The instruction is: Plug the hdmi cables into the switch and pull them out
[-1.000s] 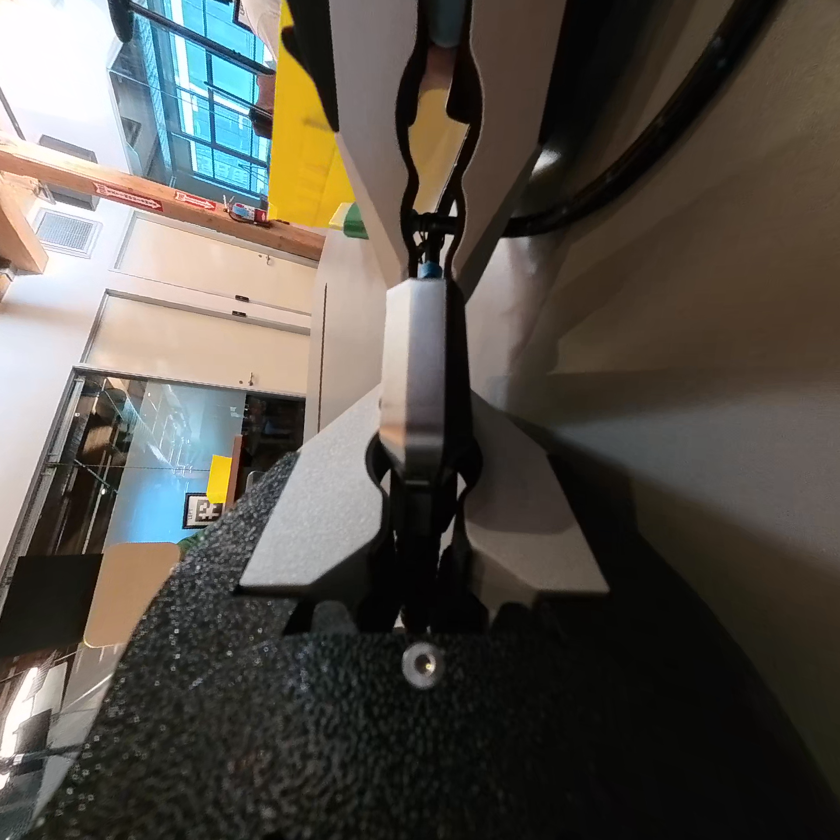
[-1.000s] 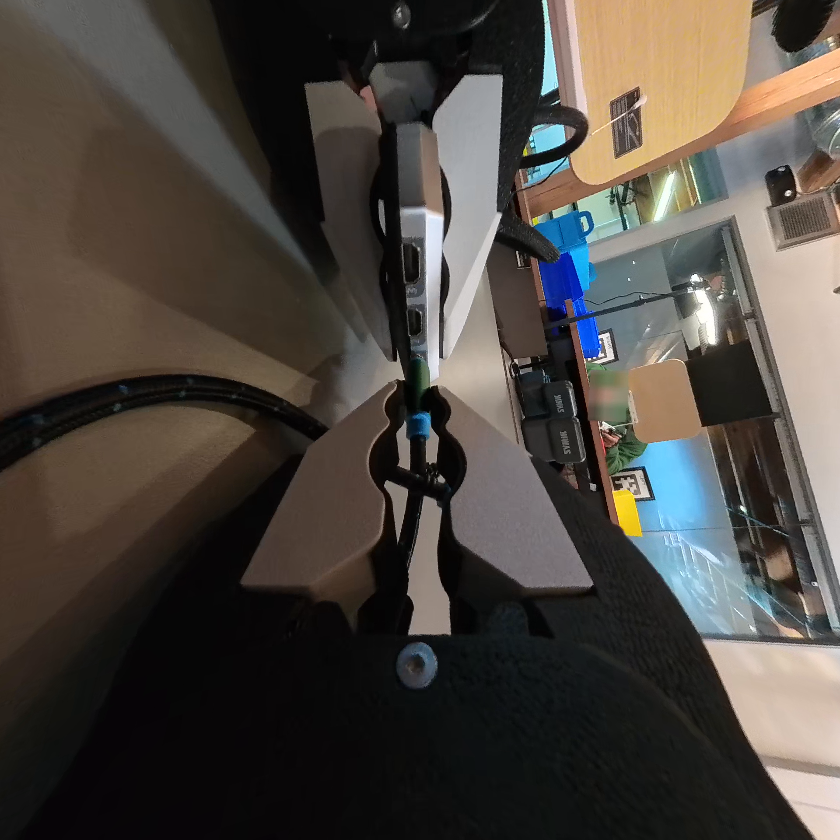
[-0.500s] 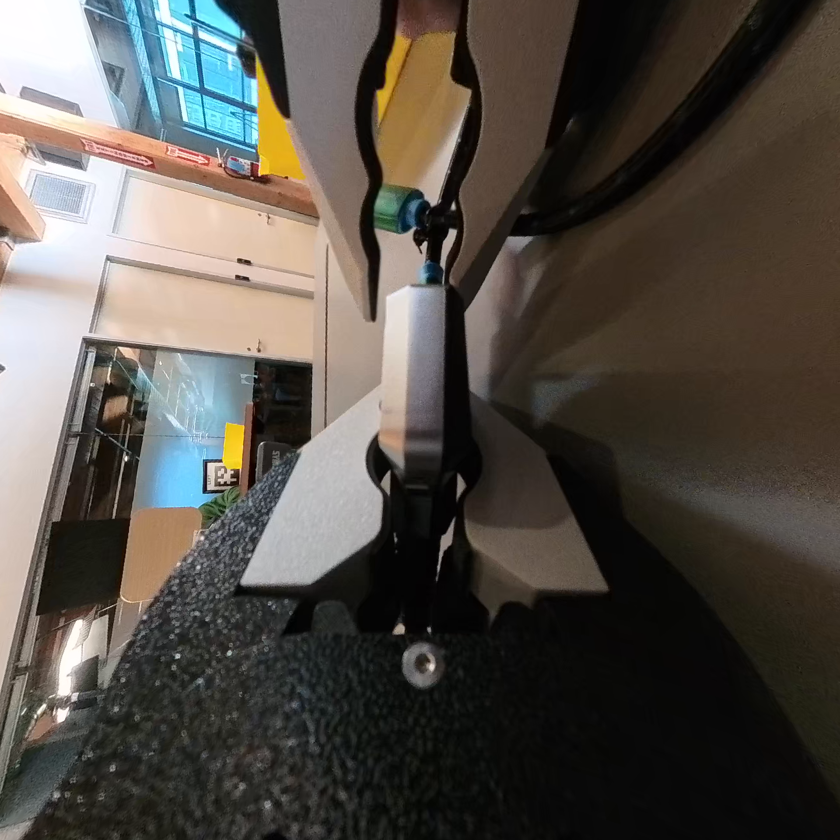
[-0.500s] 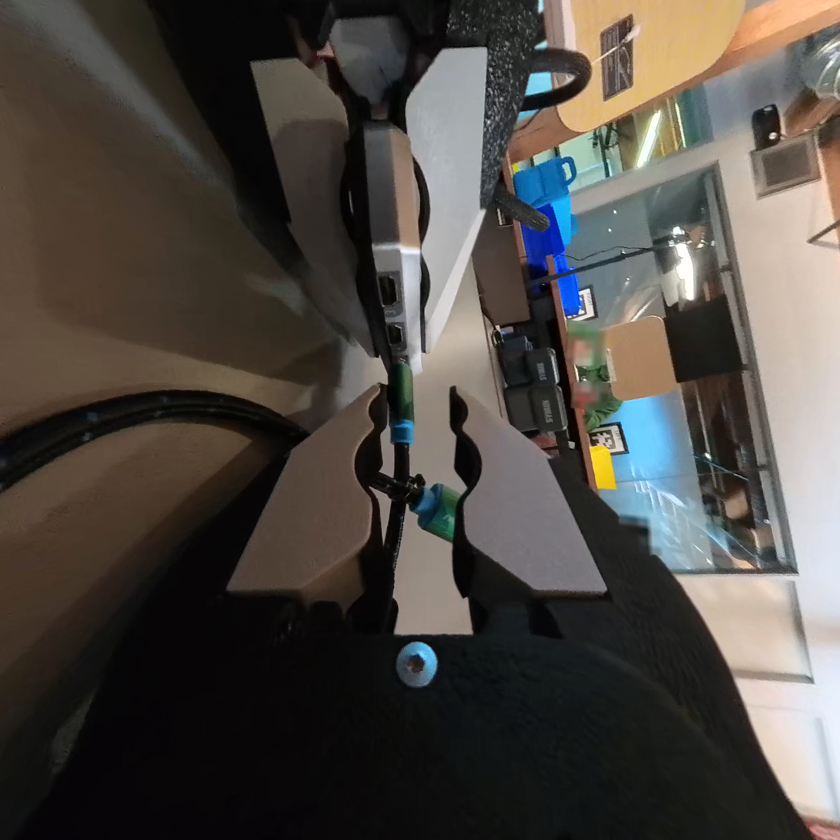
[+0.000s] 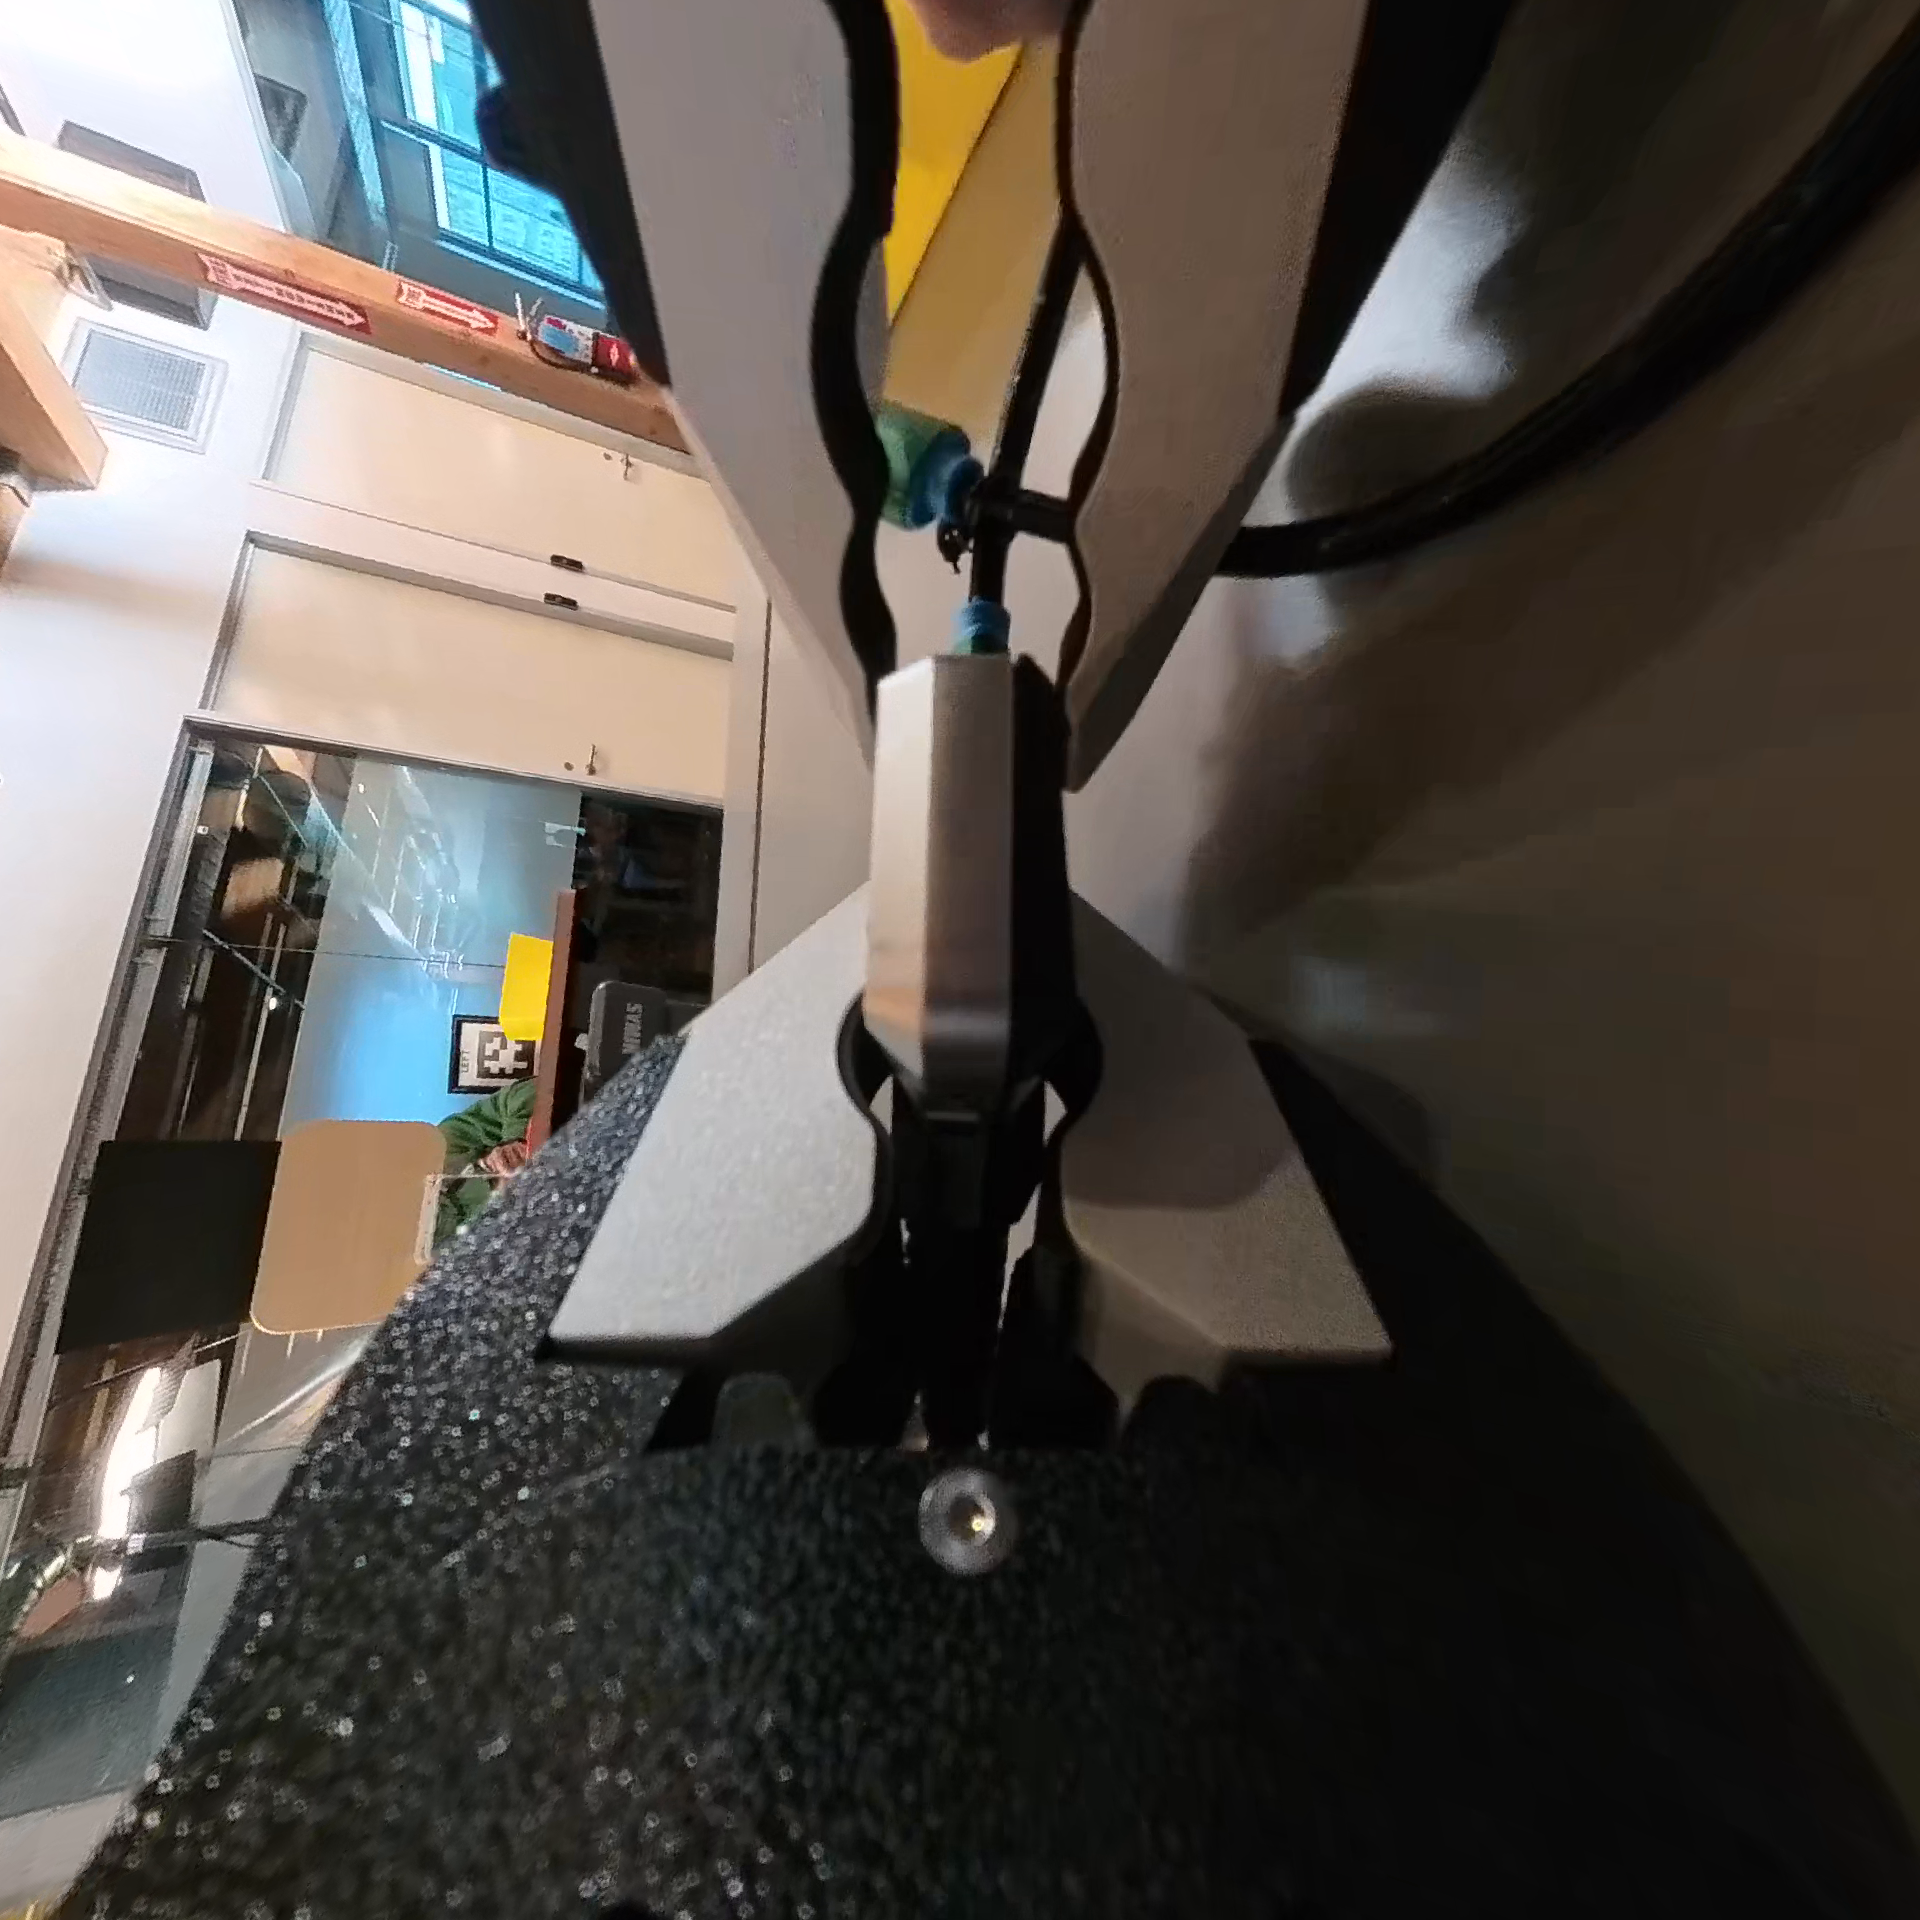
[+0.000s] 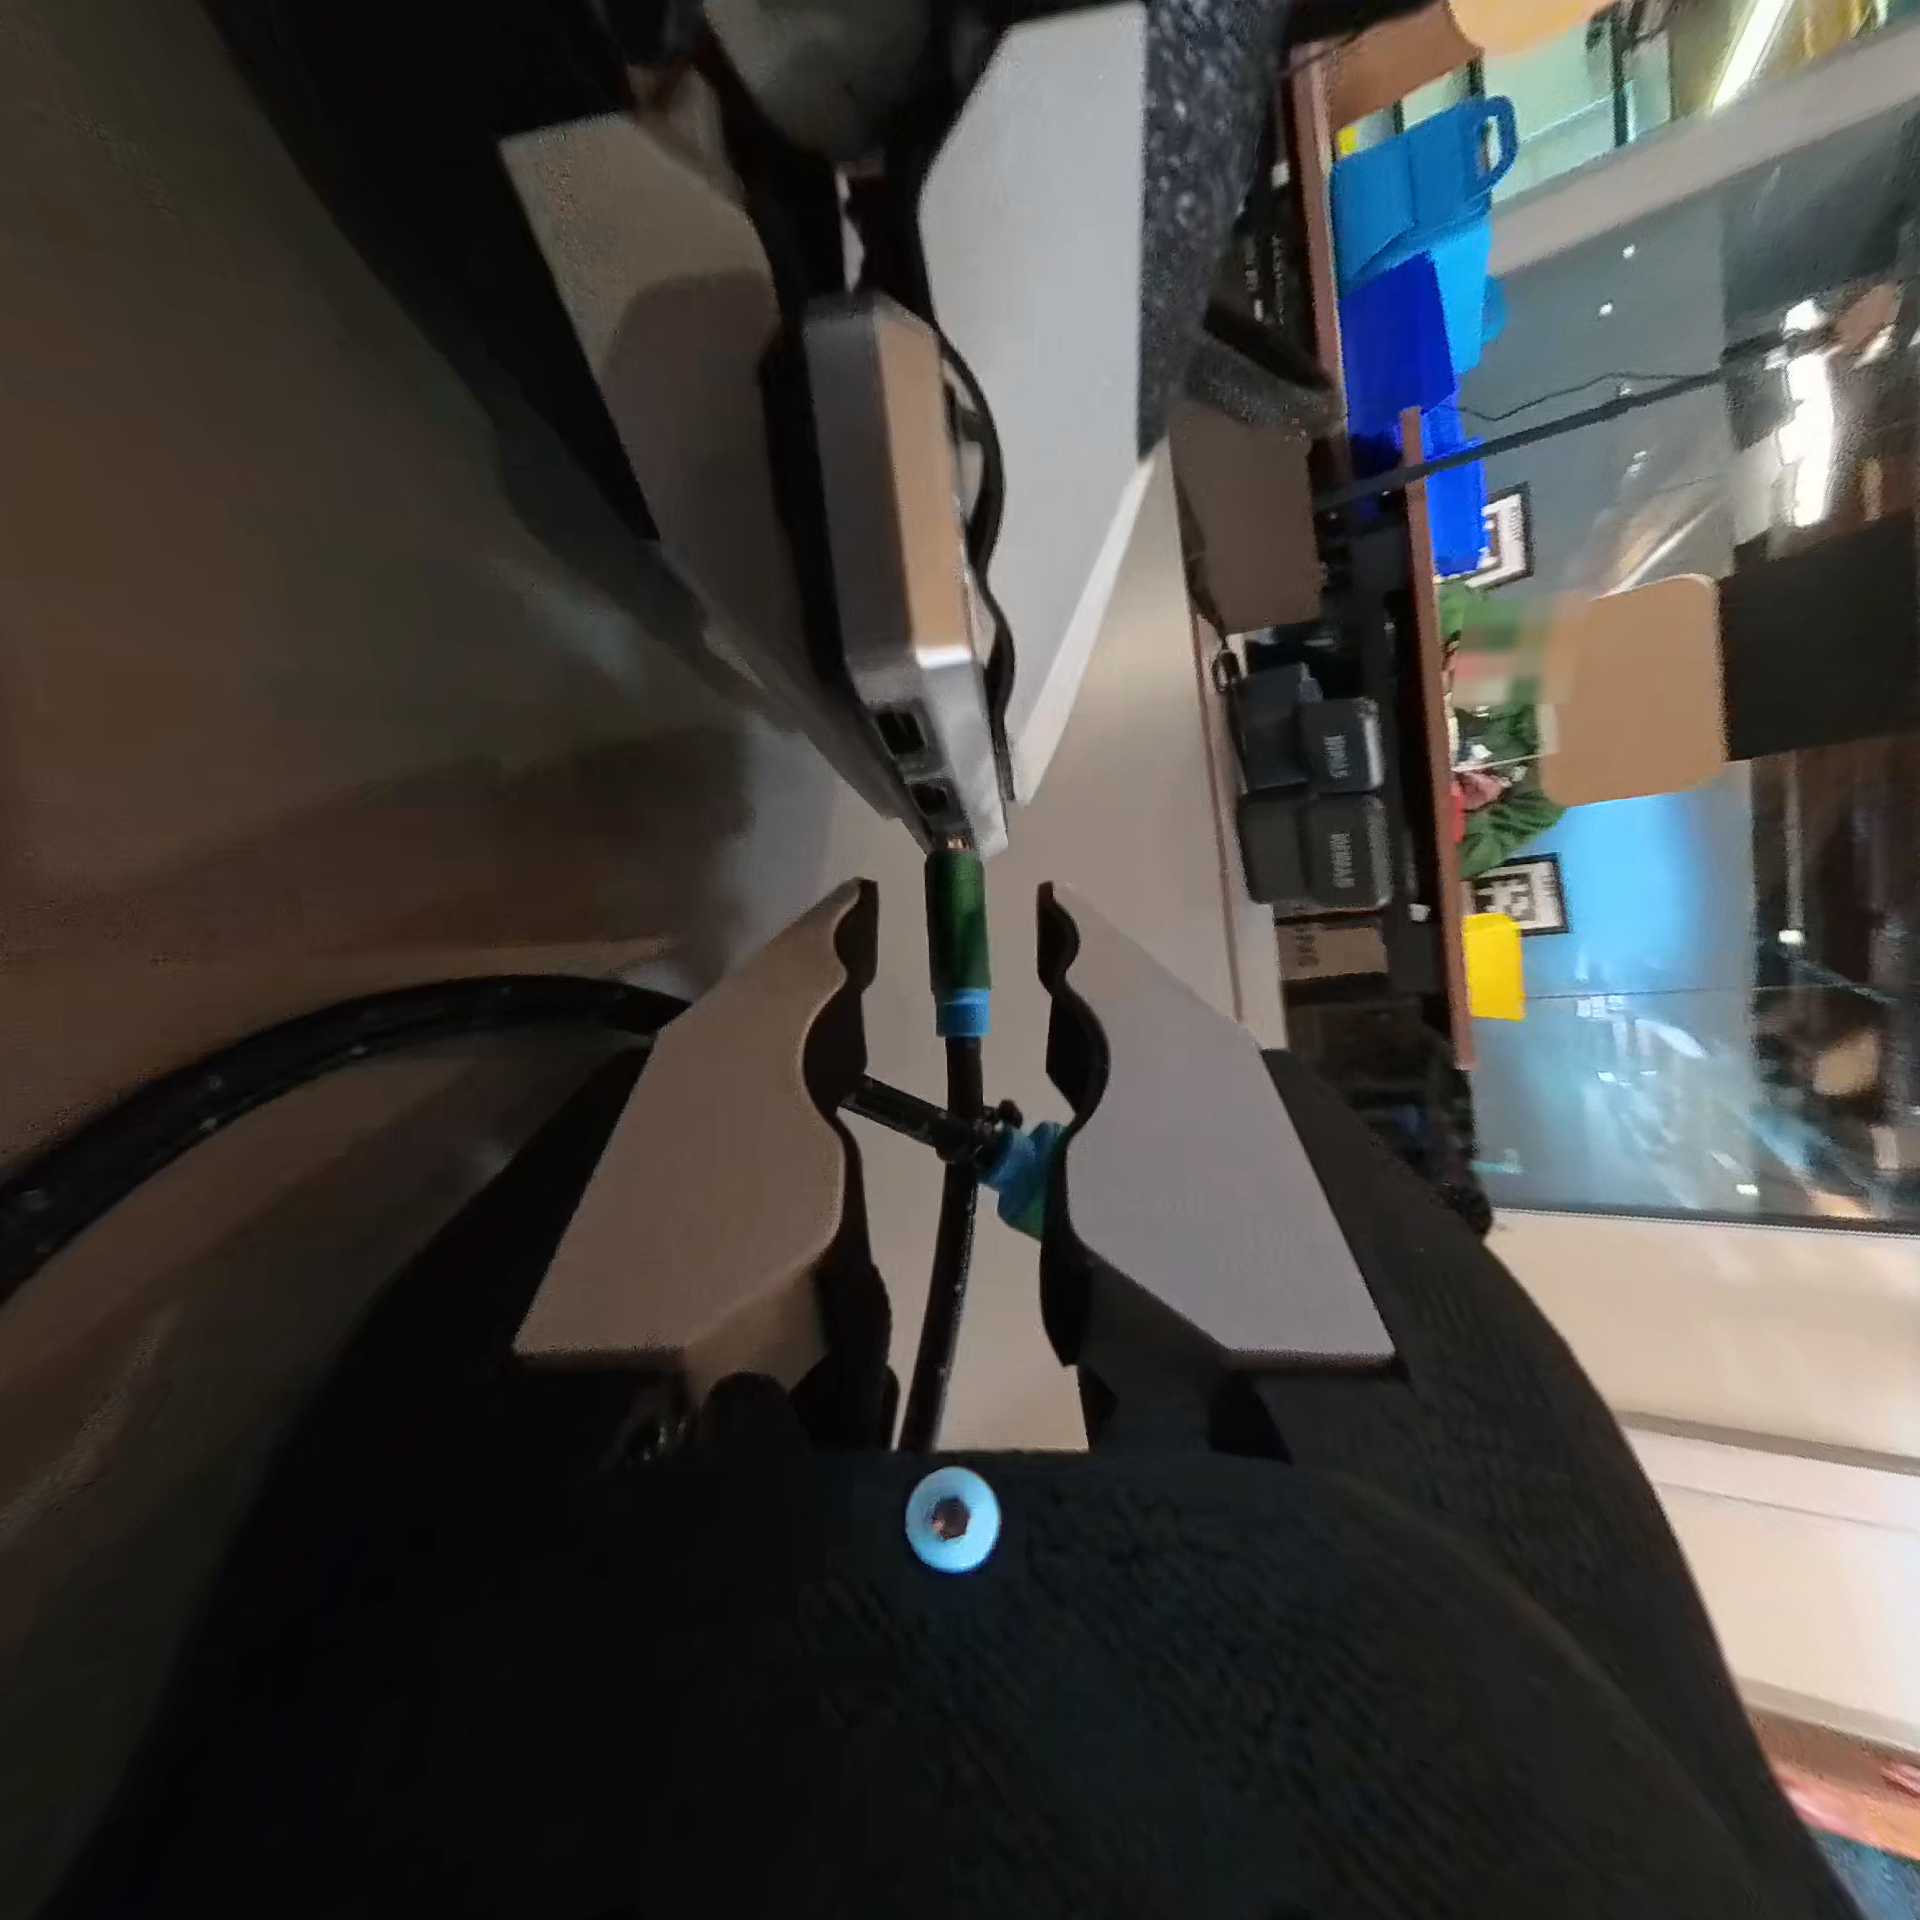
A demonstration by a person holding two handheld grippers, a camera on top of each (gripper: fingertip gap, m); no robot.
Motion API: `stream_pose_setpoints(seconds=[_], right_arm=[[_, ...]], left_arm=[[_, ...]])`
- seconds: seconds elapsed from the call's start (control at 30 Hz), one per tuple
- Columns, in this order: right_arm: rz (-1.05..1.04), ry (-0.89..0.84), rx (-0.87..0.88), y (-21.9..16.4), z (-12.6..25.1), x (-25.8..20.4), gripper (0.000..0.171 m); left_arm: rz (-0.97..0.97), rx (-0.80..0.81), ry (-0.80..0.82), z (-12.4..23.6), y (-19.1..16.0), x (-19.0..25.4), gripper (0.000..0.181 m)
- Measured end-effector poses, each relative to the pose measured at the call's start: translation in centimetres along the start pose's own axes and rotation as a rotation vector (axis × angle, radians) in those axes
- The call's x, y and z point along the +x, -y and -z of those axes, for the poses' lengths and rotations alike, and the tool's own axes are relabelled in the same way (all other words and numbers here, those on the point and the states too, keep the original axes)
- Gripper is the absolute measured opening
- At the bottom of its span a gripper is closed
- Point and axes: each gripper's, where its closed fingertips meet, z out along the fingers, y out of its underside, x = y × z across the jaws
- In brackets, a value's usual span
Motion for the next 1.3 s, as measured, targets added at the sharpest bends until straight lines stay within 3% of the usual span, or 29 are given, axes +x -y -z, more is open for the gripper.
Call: stream_pose_setpoints(seconds=[0.07,0.17,0.4,0.6,0.97,1.3], right_arm=[[0.056,-0.031,-0.034,0.1,-0.1,0.0,0.017],[0.103,-0.055,-0.070,0.1,-0.2,0.1,0.017],[-0.022,0.035,-0.080,-0.2,-0.2,-0.4,0.031],[0.020,0.001,-0.120,-0.5,-0.4,-0.4,0.009],[0.076,-0.071,0.068,-0.3,0.0,-0.9,0.010],[0.073,-0.105,0.129,0.1,0.6,-1.0,0.010]], left_arm=[[0.016,0.004,0.010,0.2,0.0,-0.3,0.019],[0.025,0.008,0.005,0.3,0.0,-0.3,0.019],[-0.029,0.017,-0.020,0.2,0.4,0.4,0.019],[-0.005,0.014,-0.033,0.2,0.3,0.4,0.019],[-0.095,0.042,0.004,0.3,0.5,0.8,0.019],[-0.110,0.048,0.028,0.7,0.7,0.9,0.019]])
